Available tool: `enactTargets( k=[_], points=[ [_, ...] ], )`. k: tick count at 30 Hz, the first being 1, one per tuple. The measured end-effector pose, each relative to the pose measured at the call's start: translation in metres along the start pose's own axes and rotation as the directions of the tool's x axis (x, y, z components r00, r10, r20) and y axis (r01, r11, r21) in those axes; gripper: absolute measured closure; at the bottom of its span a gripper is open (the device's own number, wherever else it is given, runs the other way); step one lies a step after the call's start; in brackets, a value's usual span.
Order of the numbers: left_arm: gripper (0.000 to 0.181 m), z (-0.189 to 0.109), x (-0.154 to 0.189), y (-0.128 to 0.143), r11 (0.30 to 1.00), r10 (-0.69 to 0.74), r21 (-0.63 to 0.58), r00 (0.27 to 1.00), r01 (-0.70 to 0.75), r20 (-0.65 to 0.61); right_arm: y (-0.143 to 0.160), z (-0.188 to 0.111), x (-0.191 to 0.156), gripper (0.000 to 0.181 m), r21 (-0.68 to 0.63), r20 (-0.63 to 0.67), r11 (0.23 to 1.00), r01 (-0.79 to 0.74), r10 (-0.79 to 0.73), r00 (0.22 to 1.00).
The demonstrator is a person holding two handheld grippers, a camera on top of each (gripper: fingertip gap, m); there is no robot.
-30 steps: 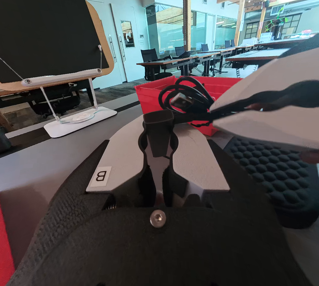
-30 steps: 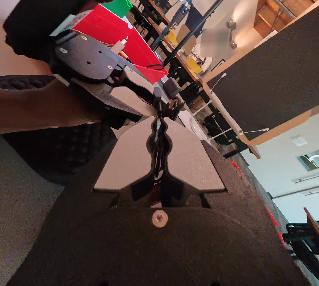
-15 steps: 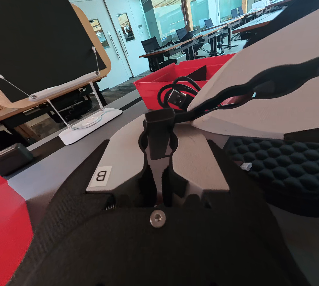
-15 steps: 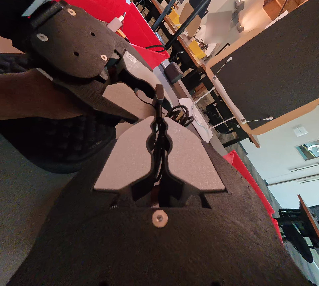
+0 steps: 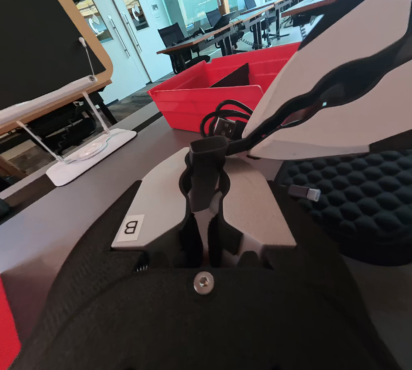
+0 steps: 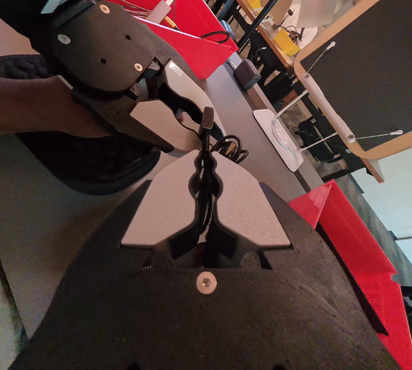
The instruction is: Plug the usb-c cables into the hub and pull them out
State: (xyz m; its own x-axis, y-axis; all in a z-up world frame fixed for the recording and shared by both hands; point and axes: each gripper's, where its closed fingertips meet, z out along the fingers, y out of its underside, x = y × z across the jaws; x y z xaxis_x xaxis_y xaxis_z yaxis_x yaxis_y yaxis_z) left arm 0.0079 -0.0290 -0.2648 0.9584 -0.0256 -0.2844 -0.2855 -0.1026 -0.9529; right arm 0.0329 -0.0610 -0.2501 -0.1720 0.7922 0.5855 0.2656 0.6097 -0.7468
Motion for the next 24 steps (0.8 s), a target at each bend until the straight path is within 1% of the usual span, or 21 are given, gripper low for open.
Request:
enactTargets(
  k=[3, 8, 12, 15, 19, 21, 24],
  points=[
    [0.162, -0.002, -0.0036, 0.0018, 0.997, -0.073, 0.01, 0.997, 0.073, -0.019, -0.0033, 0.0042, -0.0029, 0.177, -0.015, -0.013, 1.0, 0.008, -0.008, 1.0],
    [0.162, -0.0026, -0.0048, 0.0021, 0.991, -0.133, 0.017, 0.99, 0.134, -0.043, -0.0044, 0.0064, -0.0016, 0.177, 0.014, 0.037, 0.999, -0.034, 0.033, 0.999],
    [0.161, -0.0032, -0.0062, 0.0035, 0.982, -0.185, 0.018, 0.981, 0.186, -0.062, -0.0052, 0.0079, -0.0037, 0.177, -0.009, 0.018, 1.0, 0.006, -0.006, 1.0],
    [0.161, -0.0029, -0.0043, 0.0031, 0.983, -0.179, 0.017, 0.981, 0.181, -0.069, -0.0052, 0.006, -0.004, 0.177, -0.011, 0.041, 1.0, -0.01, 0.01, 0.999],
    [0.162, -0.0013, 0.0008, 0.003, 0.992, -0.124, 0.005, 0.99, 0.125, -0.07, -0.0032, 0.0018, -0.0044, 0.178, -0.028, 0.044, 1.0, 0.009, -0.008, 0.999],
    [0.163, -0.0004, 0.0033, 0.0025, 0.998, -0.055, -0.001, 0.997, 0.055, -0.056, -0.001, 0.0001, -0.0043, 0.177, -0.002, 0.07, 1.0, -0.026, 0.026, 0.997],
    [0.163, 0.001, 0.003, 0.006, 0.998, -0.053, -0.021, 0.998, 0.052, -0.044, 0.0011, 0.0031, -0.006, 0.175, 0.022, 0.093, 0.999, -0.043, 0.041, 0.995]
  ],
)
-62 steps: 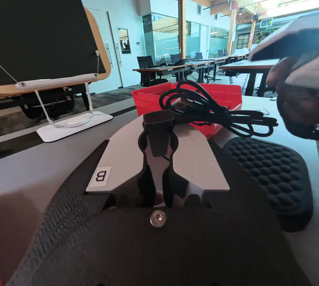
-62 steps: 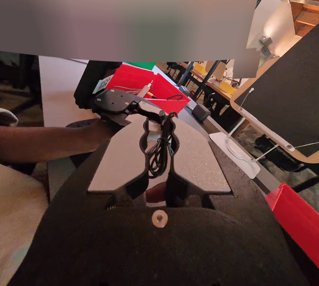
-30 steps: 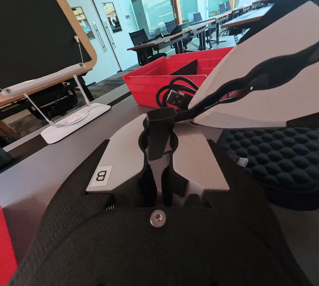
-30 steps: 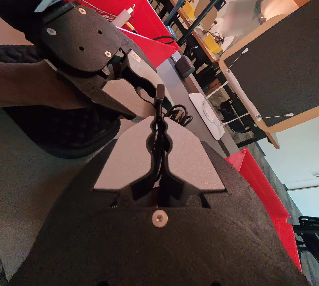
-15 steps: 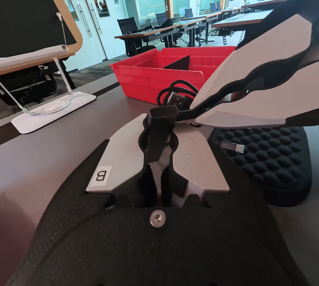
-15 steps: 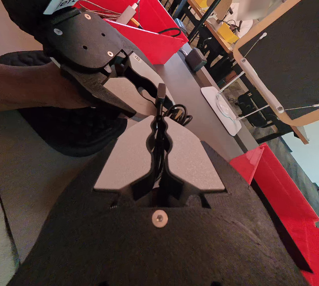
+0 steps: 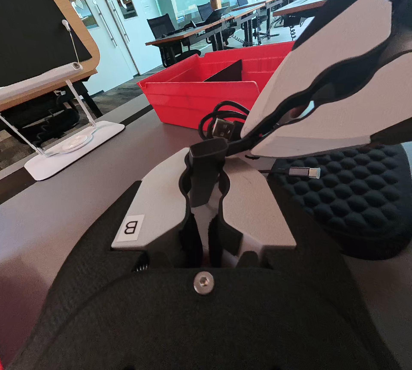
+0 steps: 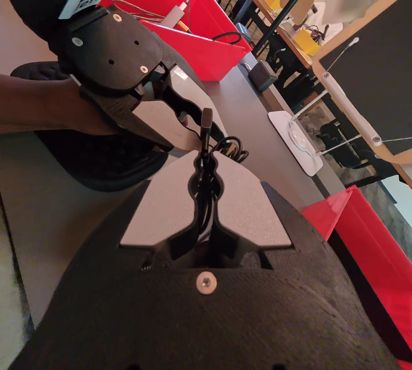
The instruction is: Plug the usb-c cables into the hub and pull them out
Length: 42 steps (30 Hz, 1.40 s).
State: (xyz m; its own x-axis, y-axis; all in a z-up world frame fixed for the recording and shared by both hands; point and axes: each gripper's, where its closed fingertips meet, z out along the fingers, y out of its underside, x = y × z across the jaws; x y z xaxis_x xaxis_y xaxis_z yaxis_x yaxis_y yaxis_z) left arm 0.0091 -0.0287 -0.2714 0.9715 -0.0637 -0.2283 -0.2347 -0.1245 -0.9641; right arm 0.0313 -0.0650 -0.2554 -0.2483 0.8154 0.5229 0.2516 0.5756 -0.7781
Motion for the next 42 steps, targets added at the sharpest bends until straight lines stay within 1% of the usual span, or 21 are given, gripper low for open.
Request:
enactTargets(
  k=[1, 2, 4, 6, 8, 12, 14, 16, 20, 23, 24, 25, 26, 27, 28, 29, 30, 32, 35, 38, 42],
  points=[
    [0.163, 0.0, 0.0, 0.0, 1.0, -0.001, 0.003, 1.0, 0.001, 0.001, -0.002, 0.0, -0.001, 0.169, 0.004, 0.0, 1.0, -0.009, 0.009, 1.0],
    [0.163, 0.0, 0.0, -0.001, 1.0, 0.005, 0.003, 1.0, -0.005, 0.001, -0.003, 0.002, -0.002, 0.167, 0.002, 0.003, 1.0, -0.023, 0.023, 1.0],
    [0.163, 0.0, 0.0, 0.0, 1.0, 0.011, -0.003, 1.0, -0.011, 0.007, -0.001, 0.006, 0.001, 0.171, -0.019, -0.03, 1.0, -0.015, 0.014, 0.999],
    [0.163, -0.001, 0.0, 0.001, 1.0, 0.019, -0.009, 1.0, -0.019, 0.007, -0.001, 0.006, -0.001, 0.175, -0.021, -0.022, 1.0, -0.004, 0.003, 1.0],
    [0.163, 0.0, 0.0, 0.003, 0.999, 0.041, -0.021, 0.999, -0.041, 0.007, 0.001, 0.007, -0.004, 0.176, -0.033, -0.022, 0.999, 0.006, -0.007, 1.0],
    [0.163, 0.001, 0.004, 0.008, 0.988, 0.14, -0.067, 0.99, -0.139, 0.017, 0.009, 0.005, -0.009, 0.176, -0.098, -0.016, 0.994, 0.055, -0.057, 0.998],
    [0.163, 0.001, 0.005, 0.008, 0.987, 0.146, -0.065, 0.989, -0.145, 0.019, 0.01, 0.004, -0.01, 0.176, -0.084, -0.017, 0.994, 0.067, -0.068, 0.998],
    [0.162, 0.001, 0.004, 0.005, 0.994, 0.099, -0.044, 0.995, -0.098, 0.007, 0.008, 0.003, -0.009, 0.176, -0.045, -0.046, 0.996, 0.081, -0.083, 0.995],
    [0.161, 0.001, 0.004, 0.003, 1.0, -0.006, -0.016, 1.0, 0.006, -0.027, 0.005, 0.003, -0.006, 0.176, -0.033, -0.103, 0.987, 0.157, -0.16, 0.982],
    [0.161, 0.001, 0.003, 0.004, 0.998, -0.06, -0.013, 0.997, 0.059, -0.052, 0.006, 0.003, -0.006, 0.176, -0.035, -0.101, 0.984, 0.174, -0.177, 0.979],
    [0.161, 0.0, -0.001, 0.004, 0.996, -0.084, -0.011, 0.996, 0.084, -0.033, 0.007, 0.002, -0.005, 0.179, -0.039, -0.094, 0.984, 0.176, -0.179, 0.979],
    [0.162, -0.006, -0.024, 0.005, 0.981, -0.196, 0.023, 0.978, 0.195, 0.069, 0.021, -0.002, -0.01, 0.179, -0.107, -0.039, 0.977, 0.183, -0.188, 0.981],
    [0.163, -0.023, -0.051, -0.001, 0.91, -0.4, 0.141, 0.915, 0.39, 0.048, 0.038, -0.01, -0.006, 0.179, -0.168, -0.027, 0.964, 0.207, -0.214, 0.976],
    [0.164, -0.038, -0.063, -0.004, 0.849, -0.498, 0.185, 0.866, 0.496, -0.038, 0.045, -0.016, 0.008, 0.179, -0.194, -0.058, 0.959, 0.206, -0.221, 0.974],
    [0.164, -0.04, -0.06, -0.002, 0.895, -0.423, 0.15, 0.906, 0.419, -0.013, 0.045, -0.021, 0.021, 0.179, -0.183, -0.079, 0.968, 0.171, -0.188, 0.979],
    [0.163, -0.034, -0.05, 0.001, 0.952, -0.3, 0.077, 0.954, 0.297, 0.023, 0.042, -0.026, 0.031, 0.179, -0.15, -0.082, 0.981, 0.122, -0.135, 0.987],
    [0.163, -0.028, -0.041, -0.001, 0.972, -0.23, 0.059, 0.973, 0.228, 0.036, 0.035, -0.031, 0.037, 0.179, -0.099, -0.078, 0.991, 0.09, -0.098, 0.992],
    [0.163, -0.019, -0.031, -0.004, 0.981, -0.186, 0.062, 0.982, 0.185, 0.024, 0.016, -0.042, 0.045, 0.179, -0.007, -0.093, 0.998, 0.067, -0.068, 0.993],
    [0.163, -0.018, -0.024, -0.004, 0.984, -0.164, 0.063, 0.986, 0.165, -0.017, -0.007, -0.058, 0.049, 0.18, 0.147, -0.096, 0.988, 0.039, -0.025, 0.995],
    [0.163, -0.018, -0.023, -0.003, 0.987, -0.152, 0.056, 0.988, 0.153, -0.019, -0.029, -0.081, 0.071, 0.18, 0.355, -0.119, 0.933, -0.061, 0.11, 0.987],
    [0.162, -0.015, -0.013, -0.002, 0.998, -0.048, 0.037, 0.999, 0.049, -0.02, -0.046, -0.127, 0.126, 0.179, 0.591, -0.194, 0.793, -0.15, 0.32, 0.927]
  ],
)
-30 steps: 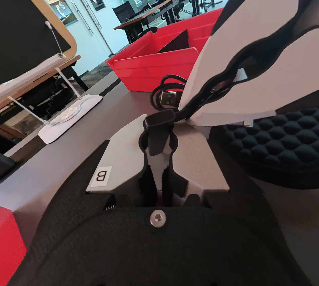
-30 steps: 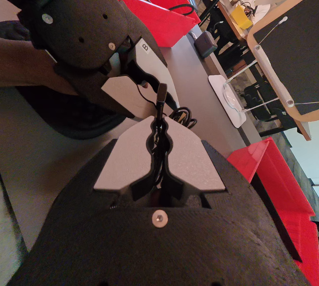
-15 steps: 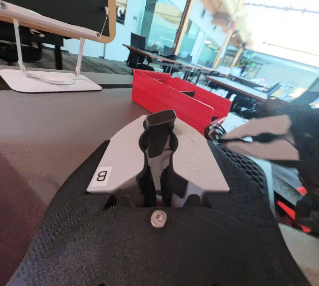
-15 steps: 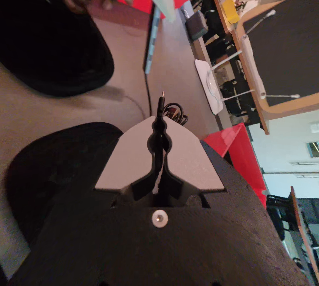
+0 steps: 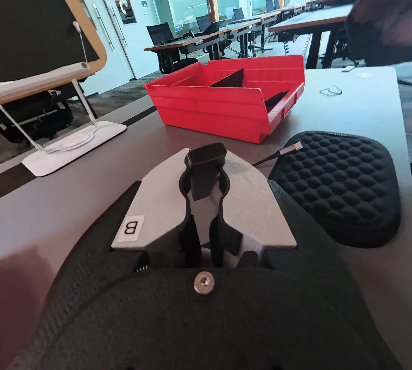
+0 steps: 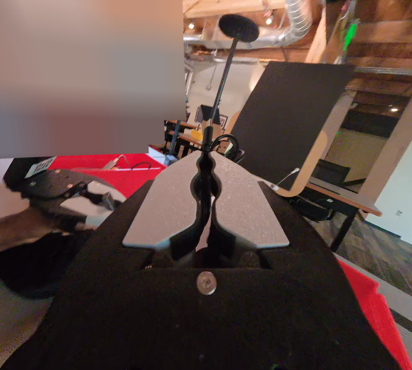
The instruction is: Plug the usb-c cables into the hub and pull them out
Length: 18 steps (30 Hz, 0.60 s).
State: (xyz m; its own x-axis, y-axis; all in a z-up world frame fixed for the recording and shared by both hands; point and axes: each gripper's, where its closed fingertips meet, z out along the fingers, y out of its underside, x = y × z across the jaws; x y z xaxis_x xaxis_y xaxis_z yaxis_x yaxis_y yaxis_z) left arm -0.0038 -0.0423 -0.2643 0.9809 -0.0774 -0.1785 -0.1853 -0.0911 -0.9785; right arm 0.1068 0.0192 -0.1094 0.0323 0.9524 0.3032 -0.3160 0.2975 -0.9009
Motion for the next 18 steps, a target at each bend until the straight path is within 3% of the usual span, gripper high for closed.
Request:
enactTargets(
  k=[2, 4, 8, 10, 12, 18],
  points=[
    [0.162, 0.001, 0.002, 0.001, 0.999, 0.032, -0.008, 0.999, -0.032, -0.002, -0.011, -0.006, 0.029, 0.179, 0.063, -0.091, 0.998, -0.014, 0.019, 0.996],
    [0.162, 0.001, 0.003, 0.0, 0.999, 0.037, -0.005, 0.999, -0.037, -0.001, 0.002, -0.009, 0.053, 0.179, 0.012, -0.157, 1.0, 0.001, 0.001, 0.988],
    [0.162, 0.0, 0.0, -0.001, 1.0, 0.012, 0.006, 1.0, -0.012, 0.0, 0.079, -0.012, 0.082, 0.179, -0.279, -0.224, 0.96, -0.019, -0.046, 0.973],
    [0.162, 0.0, 0.0, 0.0, 1.0, 0.01, 0.006, 1.0, -0.009, -0.001, 0.123, -0.019, 0.09, 0.177, -0.444, -0.249, 0.894, -0.056, -0.063, 0.966],
    [0.162, 0.001, 0.0, 0.0, 1.0, 0.008, 0.005, 1.0, -0.008, 0.0, 0.157, -0.027, 0.09, 0.163, -0.567, -0.253, 0.816, -0.113, -0.043, 0.966],
    [0.162, 0.001, -0.001, -0.001, 1.0, -0.005, 0.008, 1.0, 0.005, 0.0, 0.167, -0.035, 0.098, 0.146, -0.62, -0.32, 0.776, -0.115, -0.116, 0.94]
  ],
)
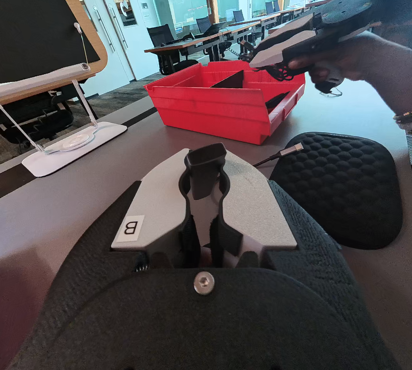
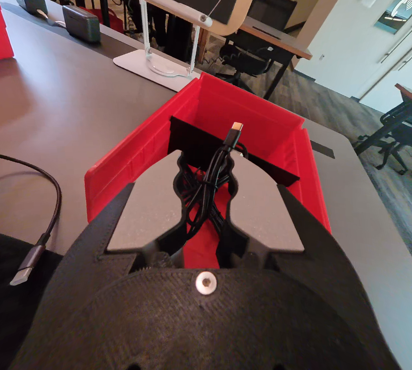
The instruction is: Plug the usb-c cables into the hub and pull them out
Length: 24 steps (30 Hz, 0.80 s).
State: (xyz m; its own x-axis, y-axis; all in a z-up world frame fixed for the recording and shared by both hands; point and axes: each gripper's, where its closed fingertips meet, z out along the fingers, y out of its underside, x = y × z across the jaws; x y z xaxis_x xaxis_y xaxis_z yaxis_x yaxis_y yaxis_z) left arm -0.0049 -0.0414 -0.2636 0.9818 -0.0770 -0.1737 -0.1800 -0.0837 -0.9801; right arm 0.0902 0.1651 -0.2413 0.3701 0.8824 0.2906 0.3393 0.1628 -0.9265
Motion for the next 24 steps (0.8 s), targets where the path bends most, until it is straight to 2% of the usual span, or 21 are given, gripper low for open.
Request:
enactTargets(
  k=[3, 7, 8, 9, 11, 13, 16, 19, 21, 22, 24],
  points=[
    [0.162, 0.0, 0.0, 0.0, 1.0, 0.004, 0.0, 1.0, -0.004, 0.0, 0.017, 0.004, -0.001, 0.137, -0.133, 0.021, 0.991, -0.003, 0.006, 1.0],
    [0.162, 0.0, 0.0, 0.0, 1.0, 0.003, 0.0, 1.0, -0.003, -0.001, 0.029, 0.005, -0.004, 0.13, -0.223, 0.025, 0.973, 0.054, -0.05, 0.998],
    [0.162, 0.0, 0.0, 0.0, 1.0, 0.001, 0.001, 1.0, -0.001, -0.001, 0.032, 0.004, -0.004, 0.118, -0.252, 0.027, 0.965, 0.073, -0.069, 0.997],
    [0.162, 0.0, 0.0, 0.0, 1.0, 0.001, 0.001, 1.0, -0.001, -0.001, 0.037, 0.004, -0.007, 0.091, -0.302, 0.055, 0.949, 0.092, -0.079, 0.995],
    [0.162, 0.0, 0.0, -0.001, 1.0, 0.002, 0.001, 1.0, -0.002, -0.001, 0.055, 0.002, -0.011, 0.076, -0.438, 0.129, 0.886, 0.152, -0.105, 0.986],
    [0.162, 0.0, 0.001, -0.001, 1.0, 0.003, 0.001, 1.0, -0.003, -0.001, 0.052, 0.004, 0.003, 0.079, -0.454, 0.082, 0.867, 0.206, -0.189, 0.978],
    [0.162, 0.0, 0.0, -0.001, 1.0, -0.001, 0.001, 1.0, 0.001, -0.001, 0.022, 0.007, 0.01, 0.083, -0.318, 0.014, 0.934, 0.162, -0.166, 0.986],
    [0.162, 0.0, 0.0, -0.001, 1.0, -0.011, 0.005, 1.0, 0.011, -0.003, -0.025, -0.001, 0.002, 0.083, -0.029, -0.032, 0.995, 0.092, -0.092, 0.995],
    [0.162, -0.001, 0.0, -0.001, 1.0, -0.011, 0.008, 1.0, 0.011, -0.003, -0.052, -0.012, -0.002, 0.077, 0.173, -0.052, 0.984, 0.045, -0.036, 0.998],
    [0.162, -0.001, 0.0, -0.001, 1.0, -0.009, 0.008, 1.0, 0.009, -0.003, -0.059, -0.017, 0.001, 0.078, 0.228, -0.076, 0.973, 0.025, -0.007, 0.997],
    [0.162, -0.001, 0.0, -0.001, 1.0, -0.004, 0.007, 1.0, 0.004, -0.003, -0.057, -0.02, 0.014, 0.076, 0.242, -0.135, 0.97, -0.001, 0.035, 0.99]
  ],
)
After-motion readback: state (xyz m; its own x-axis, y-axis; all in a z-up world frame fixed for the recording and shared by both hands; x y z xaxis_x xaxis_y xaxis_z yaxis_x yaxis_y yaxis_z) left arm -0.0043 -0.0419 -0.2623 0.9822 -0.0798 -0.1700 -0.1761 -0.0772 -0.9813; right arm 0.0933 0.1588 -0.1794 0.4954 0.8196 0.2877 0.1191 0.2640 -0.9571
